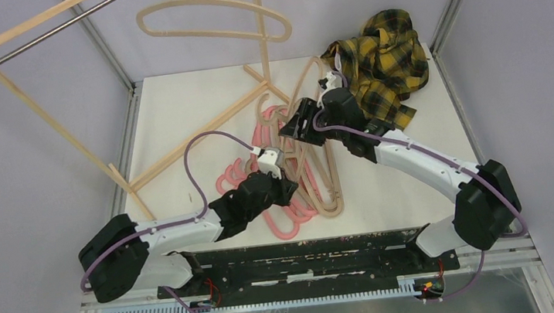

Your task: Organize the hangers

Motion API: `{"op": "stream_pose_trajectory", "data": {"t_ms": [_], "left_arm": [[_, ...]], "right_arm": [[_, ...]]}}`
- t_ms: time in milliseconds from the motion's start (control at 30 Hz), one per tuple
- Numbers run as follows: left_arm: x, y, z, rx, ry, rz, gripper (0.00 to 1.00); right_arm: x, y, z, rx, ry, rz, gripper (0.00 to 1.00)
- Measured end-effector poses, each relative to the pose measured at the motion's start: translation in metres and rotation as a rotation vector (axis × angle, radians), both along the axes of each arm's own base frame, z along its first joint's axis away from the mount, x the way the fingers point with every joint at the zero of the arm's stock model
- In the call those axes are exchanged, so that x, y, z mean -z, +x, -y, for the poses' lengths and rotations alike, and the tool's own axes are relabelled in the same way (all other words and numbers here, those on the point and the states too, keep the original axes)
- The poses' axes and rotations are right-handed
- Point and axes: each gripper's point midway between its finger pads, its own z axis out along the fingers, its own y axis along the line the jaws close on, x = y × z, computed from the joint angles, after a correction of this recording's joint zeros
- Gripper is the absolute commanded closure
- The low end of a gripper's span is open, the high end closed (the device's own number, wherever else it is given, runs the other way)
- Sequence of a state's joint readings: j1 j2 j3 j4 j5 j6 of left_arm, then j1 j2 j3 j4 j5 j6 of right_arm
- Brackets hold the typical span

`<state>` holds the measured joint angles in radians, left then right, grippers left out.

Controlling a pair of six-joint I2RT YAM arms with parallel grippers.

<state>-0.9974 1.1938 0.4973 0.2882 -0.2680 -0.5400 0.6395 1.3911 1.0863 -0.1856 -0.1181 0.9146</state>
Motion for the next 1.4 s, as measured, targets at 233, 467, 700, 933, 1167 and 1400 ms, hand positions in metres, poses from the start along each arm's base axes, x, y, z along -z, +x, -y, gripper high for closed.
{"op": "stream_pose_trajectory", "data": {"t_ms": [233,467,700,933,1167,1400], "left_arm": [[-0.05,0.007,-0.065,-0.244,-0.074,0.089,0.97],[-0.1,0.029,-0.12,-0.504,-0.025,0.143,0.97],[-0.108,0.051,-0.165,-0.68,0.044,0.135,0.97],[-0.119,0.087,-0.206,-0.833,0.121,0.113,0.97],[-0.189,0.133,-0.214,-0.881,0.081,0.195,0.97],[-0.216,0.166,-0.215,-0.882,0.073,0.221,0.97]], "right_arm": [[-0.008,-0.021,0.065,0.114,-0.205,0.102,0.0],[0.007,-0.024,0.104,0.183,-0.397,0.11,0.0],[0.015,-0.027,0.116,0.182,-0.468,0.102,0.0],[0.017,-0.027,0.122,0.18,-0.51,0.11,0.0],[0.016,-0.026,0.128,0.183,-0.537,0.112,0.0],[0.011,-0.023,0.134,0.201,-0.547,0.114,0.0]]}}
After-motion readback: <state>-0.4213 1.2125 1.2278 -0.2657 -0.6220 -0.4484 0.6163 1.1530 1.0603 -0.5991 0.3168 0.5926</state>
